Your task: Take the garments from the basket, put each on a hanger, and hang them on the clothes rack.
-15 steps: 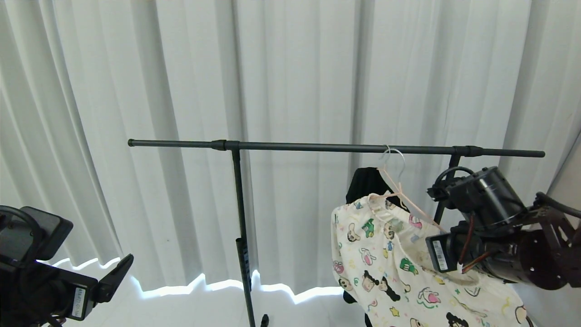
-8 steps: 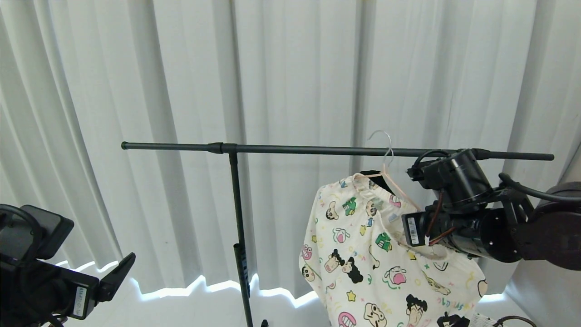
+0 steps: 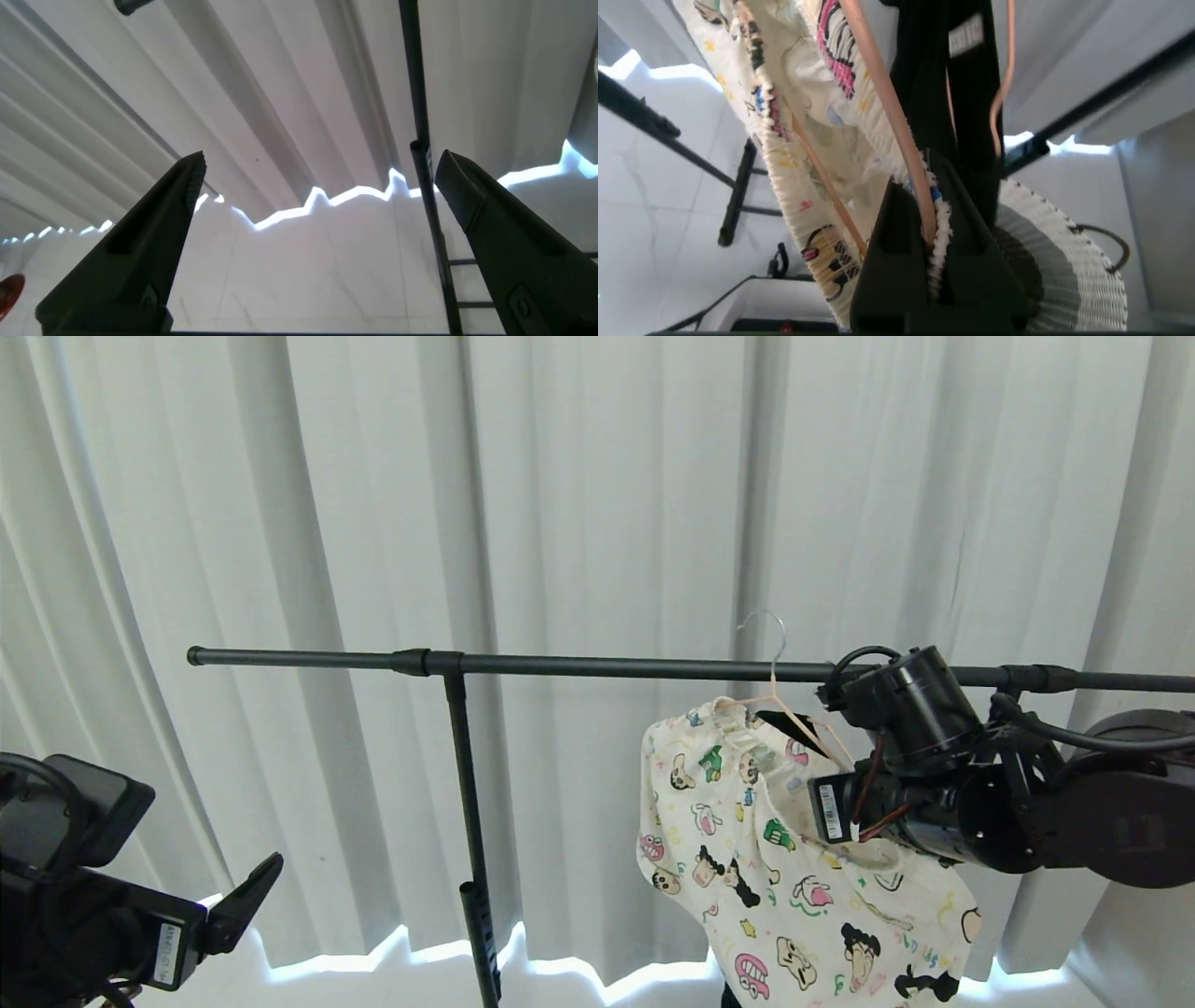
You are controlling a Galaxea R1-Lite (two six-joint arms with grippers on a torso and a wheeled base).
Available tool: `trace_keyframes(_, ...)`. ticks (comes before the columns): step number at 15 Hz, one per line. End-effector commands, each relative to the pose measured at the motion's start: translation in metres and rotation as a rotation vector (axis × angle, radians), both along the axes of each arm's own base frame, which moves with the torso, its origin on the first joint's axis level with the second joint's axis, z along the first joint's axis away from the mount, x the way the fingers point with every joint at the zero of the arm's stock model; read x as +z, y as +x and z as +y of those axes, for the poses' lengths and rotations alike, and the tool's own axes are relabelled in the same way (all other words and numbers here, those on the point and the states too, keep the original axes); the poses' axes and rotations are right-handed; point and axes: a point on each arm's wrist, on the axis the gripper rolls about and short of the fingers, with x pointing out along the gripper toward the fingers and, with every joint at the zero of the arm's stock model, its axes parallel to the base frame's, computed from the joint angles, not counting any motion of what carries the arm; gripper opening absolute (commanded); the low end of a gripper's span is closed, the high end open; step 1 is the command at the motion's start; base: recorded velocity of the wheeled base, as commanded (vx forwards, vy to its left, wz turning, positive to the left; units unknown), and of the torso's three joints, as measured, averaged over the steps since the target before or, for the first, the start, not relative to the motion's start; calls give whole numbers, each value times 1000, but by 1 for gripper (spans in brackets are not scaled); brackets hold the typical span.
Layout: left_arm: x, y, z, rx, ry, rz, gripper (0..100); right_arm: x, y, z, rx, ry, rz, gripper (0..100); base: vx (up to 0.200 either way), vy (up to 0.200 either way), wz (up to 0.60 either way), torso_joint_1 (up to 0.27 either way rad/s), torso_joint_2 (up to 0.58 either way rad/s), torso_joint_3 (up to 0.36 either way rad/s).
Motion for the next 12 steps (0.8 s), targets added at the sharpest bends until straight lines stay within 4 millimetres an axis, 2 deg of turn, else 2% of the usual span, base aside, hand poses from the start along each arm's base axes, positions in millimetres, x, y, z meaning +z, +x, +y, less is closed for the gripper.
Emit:
trace_keyframes(1, 0, 0, -1, -11, 1, 1, 100, -3, 3, 6, 4, 1, 4, 0, 200, 0, 0, -7, -2, -7)
trace_keyframes(2, 0, -1, -4, -34, 0, -1, 100, -4, 5, 9, 8, 1, 6, 0, 200, 0, 0, 7, 2, 2)
trace_keyframes(7, 2, -3, -20, -162, -3, -7, 100, -12, 9, 13, 22, -7, 35, 0, 0, 0, 0, 0, 0, 0)
trace_keyframes(12, 5, -5, -22, -184, -14, -20, 100, -26, 22, 25, 36, -17, 68, 0, 0, 0, 0, 0, 0, 0)
